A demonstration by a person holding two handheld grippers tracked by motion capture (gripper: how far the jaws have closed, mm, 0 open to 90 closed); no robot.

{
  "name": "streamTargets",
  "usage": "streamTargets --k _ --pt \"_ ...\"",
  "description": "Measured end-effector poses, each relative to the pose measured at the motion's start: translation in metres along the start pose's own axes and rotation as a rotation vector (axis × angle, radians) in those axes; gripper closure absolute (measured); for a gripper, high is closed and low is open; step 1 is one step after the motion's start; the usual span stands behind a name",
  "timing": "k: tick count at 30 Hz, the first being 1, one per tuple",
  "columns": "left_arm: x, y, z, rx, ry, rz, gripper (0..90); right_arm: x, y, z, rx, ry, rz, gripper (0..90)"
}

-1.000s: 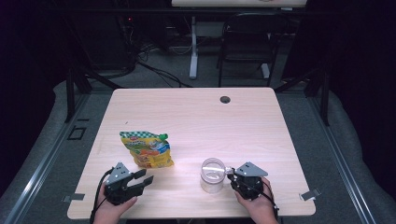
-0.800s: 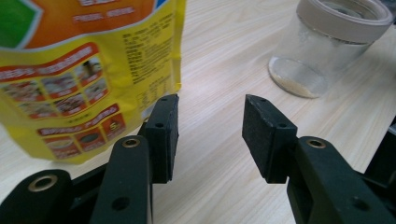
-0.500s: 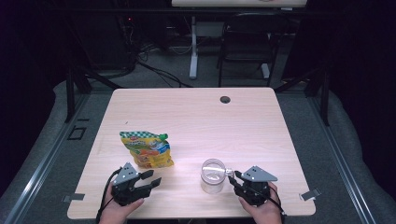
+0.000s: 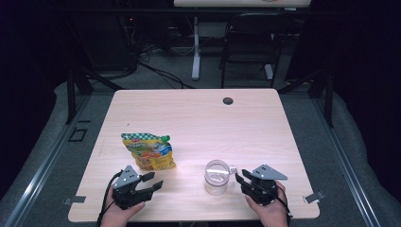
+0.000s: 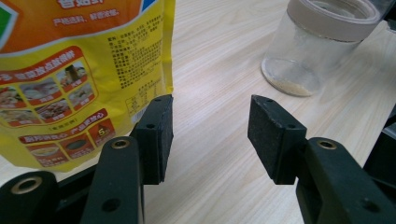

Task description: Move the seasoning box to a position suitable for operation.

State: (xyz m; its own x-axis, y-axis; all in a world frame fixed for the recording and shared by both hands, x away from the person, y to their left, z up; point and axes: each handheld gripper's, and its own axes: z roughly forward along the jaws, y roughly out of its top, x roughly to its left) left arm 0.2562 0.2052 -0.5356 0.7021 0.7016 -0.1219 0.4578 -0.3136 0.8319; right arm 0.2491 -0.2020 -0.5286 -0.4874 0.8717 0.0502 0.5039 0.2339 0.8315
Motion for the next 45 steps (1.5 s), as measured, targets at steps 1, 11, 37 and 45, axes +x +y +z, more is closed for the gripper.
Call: streamTargets --k 1,11,37,45 --pt "0.001 0.000 -0.001 0.001 0.004 -0.001 51.0 -0.001 0.001 -0.004 -0.019 -0.008 0.007 66.9" --pt "0.004 0.008 -0.001 0.013 -0.006 0.004 53.8 -0.015 0.034 -0.021 0.029 -0.037 0.061 69.4" --pt "-0.042 0.070 0.052 0.034 -0.100 0.044 67.3 -0.006 0.058 -0.002 0.110 0.079 0.188 78.1" --pt "-0.050 0.076 0.063 0.051 -0.144 0.071 80.6 -0.005 0.056 0.001 0.108 0.081 0.206 81.0"
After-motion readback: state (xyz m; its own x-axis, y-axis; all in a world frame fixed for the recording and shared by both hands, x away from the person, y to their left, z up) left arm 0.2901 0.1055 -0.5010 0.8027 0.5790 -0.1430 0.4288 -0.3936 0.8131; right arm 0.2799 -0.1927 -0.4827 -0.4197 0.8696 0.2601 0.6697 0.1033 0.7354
